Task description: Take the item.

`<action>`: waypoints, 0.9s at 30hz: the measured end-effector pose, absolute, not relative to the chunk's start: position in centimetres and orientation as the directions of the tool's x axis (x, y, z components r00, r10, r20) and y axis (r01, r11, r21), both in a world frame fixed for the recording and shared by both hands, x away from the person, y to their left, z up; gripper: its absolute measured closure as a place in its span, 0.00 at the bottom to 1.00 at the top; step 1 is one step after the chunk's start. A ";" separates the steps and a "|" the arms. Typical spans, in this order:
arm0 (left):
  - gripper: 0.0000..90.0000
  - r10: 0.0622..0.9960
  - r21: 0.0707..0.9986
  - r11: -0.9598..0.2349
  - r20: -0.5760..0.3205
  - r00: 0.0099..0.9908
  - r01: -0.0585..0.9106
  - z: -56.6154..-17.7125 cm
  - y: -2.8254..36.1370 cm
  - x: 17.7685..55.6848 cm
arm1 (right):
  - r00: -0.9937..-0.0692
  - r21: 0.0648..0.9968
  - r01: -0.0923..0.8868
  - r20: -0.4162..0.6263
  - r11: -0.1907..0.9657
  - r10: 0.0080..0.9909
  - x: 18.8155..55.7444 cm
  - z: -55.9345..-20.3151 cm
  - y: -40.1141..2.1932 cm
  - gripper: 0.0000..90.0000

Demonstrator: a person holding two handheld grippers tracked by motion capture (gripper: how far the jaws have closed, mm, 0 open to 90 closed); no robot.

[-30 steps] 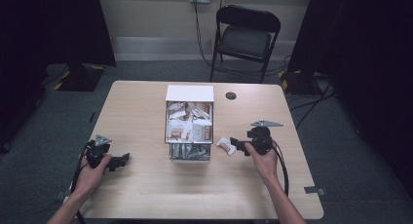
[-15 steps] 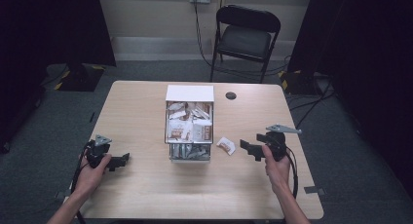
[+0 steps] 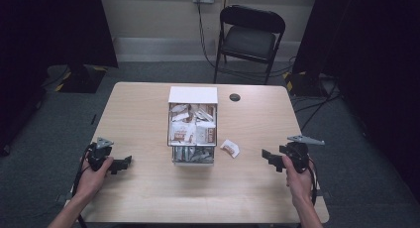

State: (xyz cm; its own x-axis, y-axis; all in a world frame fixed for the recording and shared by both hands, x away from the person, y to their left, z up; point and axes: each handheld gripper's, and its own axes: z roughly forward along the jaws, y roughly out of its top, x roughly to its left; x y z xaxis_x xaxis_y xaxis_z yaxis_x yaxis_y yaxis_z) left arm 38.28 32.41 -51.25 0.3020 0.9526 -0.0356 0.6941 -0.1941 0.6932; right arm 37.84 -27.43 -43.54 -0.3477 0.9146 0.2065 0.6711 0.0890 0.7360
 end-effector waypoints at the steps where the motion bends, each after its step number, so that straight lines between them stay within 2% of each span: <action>1: 0.00 0.953 0.693 -0.194 -0.036 0.302 0.694 -51.3 32.4 38.3 | -0.338 0.738 0.669 0.192 0.092 0.921 37.7 -43.8 -27.7 0.22; 4: 0.00 0.953 0.693 -0.194 -0.036 0.302 0.694 -51.3 32.4 38.3 | -0.329 0.732 0.674 0.176 0.100 0.928 37.6 -44.3 -28.2 0.21; 5: 0.00 0.953 0.693 -0.194 -0.036 0.302 0.694 -51.3 32.4 38.3 | -0.309 0.722 0.680 0.123 0.129 0.943 37.6 -44.9 -28.6 0.19; 7: 0.00 0.953 0.693 -0.194 -0.036 0.302 0.694 -51.3 32.4 38.3 | -0.300 0.710 0.687 0.084 0.154 0.950 37.7 -45.4 -28.9 0.17; 13: 0.00 0.953 0.694 -0.195 -0.034 0.302 0.693 -51.3 32.4 38.3 | -0.228 0.665 0.732 0.034 0.149 0.973 38.0 -47.2 -30.2 0.17; 21: 0.00 0.953 0.694 -0.195 -0.035 0.302 0.693 -51.3 32.4 38.3 | -0.221 0.624 0.760 -0.011 0.180 0.975 38.2 -48.8 -30.1 0.16; 23: 0.00 0.953 0.694 -0.195 -0.035 0.302 0.693 -51.3 32.4 38.3 | -0.218 0.647 0.742 -0.017 0.177 0.976 38.1 -49.5 -30.1 0.10; 27: 0.00 0.953 0.694 -0.195 -0.035 0.303 0.693 -51.3 32.4 38.3 | -0.210 0.677 0.716 -0.019 0.167 0.978 38.0 -49.9 -30.0 0.07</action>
